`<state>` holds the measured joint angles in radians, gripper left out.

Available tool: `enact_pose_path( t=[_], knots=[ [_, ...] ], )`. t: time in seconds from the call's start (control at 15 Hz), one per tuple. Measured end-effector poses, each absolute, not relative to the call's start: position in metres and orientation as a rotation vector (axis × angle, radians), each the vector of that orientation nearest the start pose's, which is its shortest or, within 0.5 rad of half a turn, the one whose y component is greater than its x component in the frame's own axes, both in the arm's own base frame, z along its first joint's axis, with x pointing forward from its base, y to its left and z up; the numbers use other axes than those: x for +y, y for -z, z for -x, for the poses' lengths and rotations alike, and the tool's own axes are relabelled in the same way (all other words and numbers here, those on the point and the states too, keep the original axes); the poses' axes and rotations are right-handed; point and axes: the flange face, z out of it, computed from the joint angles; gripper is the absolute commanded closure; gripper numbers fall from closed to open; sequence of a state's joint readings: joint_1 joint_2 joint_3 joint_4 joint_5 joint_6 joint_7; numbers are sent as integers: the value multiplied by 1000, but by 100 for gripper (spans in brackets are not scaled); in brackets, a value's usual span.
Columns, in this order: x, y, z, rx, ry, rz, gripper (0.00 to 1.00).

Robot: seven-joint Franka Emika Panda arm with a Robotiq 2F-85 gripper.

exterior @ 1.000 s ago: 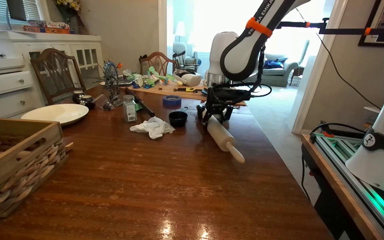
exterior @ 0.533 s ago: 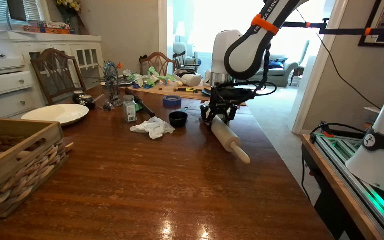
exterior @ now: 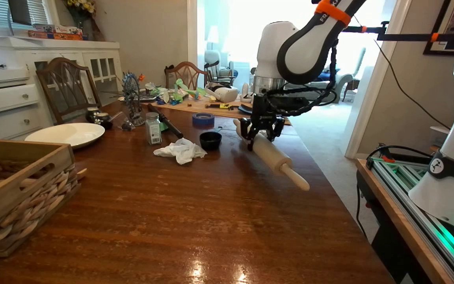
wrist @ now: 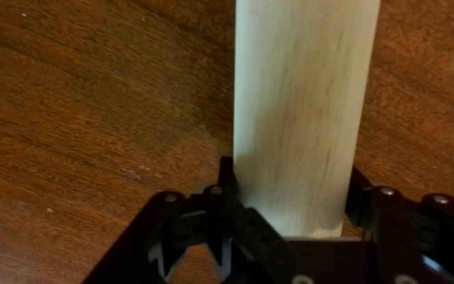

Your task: Move the rolling pin to the left.

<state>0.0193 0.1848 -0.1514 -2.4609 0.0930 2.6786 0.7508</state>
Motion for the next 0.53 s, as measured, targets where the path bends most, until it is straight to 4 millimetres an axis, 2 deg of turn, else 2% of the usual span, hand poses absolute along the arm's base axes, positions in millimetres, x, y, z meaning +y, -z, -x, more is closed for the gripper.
enact_pose_path(
  t=[0.53],
  knots=[
    [-37,-246,-468,1059,140,3022,62]
  ],
)
